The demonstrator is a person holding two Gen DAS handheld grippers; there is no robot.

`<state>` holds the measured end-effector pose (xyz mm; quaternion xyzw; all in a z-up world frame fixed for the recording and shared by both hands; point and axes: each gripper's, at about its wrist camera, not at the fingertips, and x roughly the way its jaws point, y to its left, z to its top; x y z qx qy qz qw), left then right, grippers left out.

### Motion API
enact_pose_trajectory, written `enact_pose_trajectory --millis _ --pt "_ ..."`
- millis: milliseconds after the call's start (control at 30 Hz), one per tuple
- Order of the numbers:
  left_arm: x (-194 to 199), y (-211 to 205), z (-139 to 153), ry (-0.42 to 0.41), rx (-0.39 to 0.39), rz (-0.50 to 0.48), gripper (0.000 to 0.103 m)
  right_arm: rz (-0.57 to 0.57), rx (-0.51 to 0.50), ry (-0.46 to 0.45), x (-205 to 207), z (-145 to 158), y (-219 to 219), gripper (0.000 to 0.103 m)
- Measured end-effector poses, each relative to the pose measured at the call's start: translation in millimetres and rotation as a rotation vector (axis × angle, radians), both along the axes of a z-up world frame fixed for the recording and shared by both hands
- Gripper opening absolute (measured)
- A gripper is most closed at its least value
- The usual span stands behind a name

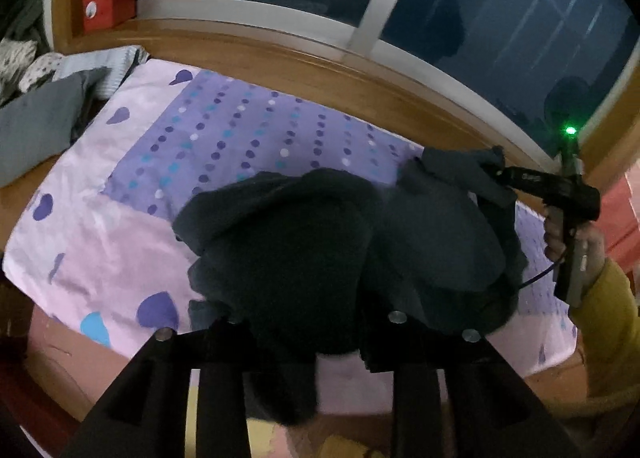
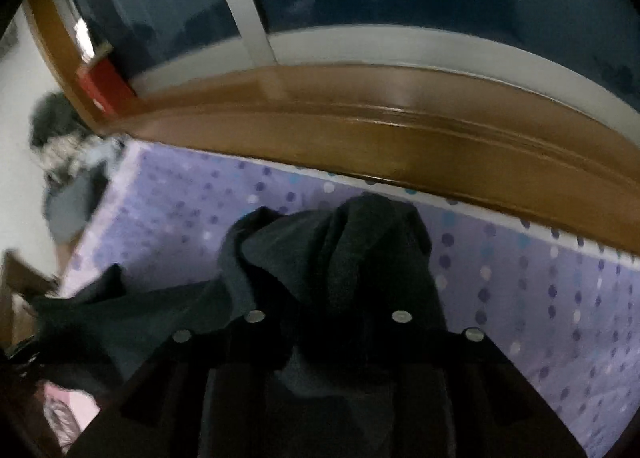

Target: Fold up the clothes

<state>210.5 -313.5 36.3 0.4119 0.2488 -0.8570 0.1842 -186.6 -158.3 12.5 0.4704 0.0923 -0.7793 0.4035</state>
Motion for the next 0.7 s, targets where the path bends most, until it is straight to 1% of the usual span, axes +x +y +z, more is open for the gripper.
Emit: enact_pose_trajectory --millis 33,100,167,200,267,300,333,400,467,533,600,667,700 --pt "1 6 6 -0.008 -0.021 -0.007 0.034 -0.002 -0.028 0.007 4 4 10 0.038" --pt "-7 16 13 -0.002 -0.053 -0.038 0.035 -0.035 -0.074 0.046 13 12 41 0.062" --pt "-17 33 24 0.013 -0.08 -0.086 0.036 -0.067 -0.118 0.084 22 19 72 0.071" --pt "-25 43 29 0.022 -0.097 -0.107 0.036 -0.076 -0.116 0.082 25 15 84 0.071" --pt "-42 61 38 0.041 -0.134 -0.148 0.043 -0.093 -0.094 0.064 32 3 105 0.071" --pt "-52 70 41 0.054 -0.156 -0.171 0.048 -0.097 -0.083 0.054 36 -4 111 0.071" --pt "-65 80 42 0.055 -0.189 -0.194 0.05 -0.1 -0.073 0.044 39 -12 117 0.071" --pt "-97 99 42 0.023 -0.264 -0.23 0.05 -0.102 -0.061 0.025 46 -29 122 0.071" --pt "-133 116 40 0.016 -0.324 -0.292 0.05 -0.117 -0.043 -0.003 48 -45 123 0.071" --pt "-163 126 34 -0.006 -0.374 -0.336 0.05 -0.128 -0.038 -0.039 50 -57 126 0.071" --pt "-198 131 21 -0.068 -0.441 -0.359 0.05 -0.125 -0.052 -0.077 51 -66 130 0.071" --pt "-231 128 1 -0.155 -0.493 -0.343 0.05 -0.119 -0.063 -0.094 52 -73 129 0.071" --pt "-244 124 -9 -0.193 -0.507 -0.329 0.05 -0.117 -0.069 -0.102 52 -76 129 0.071"
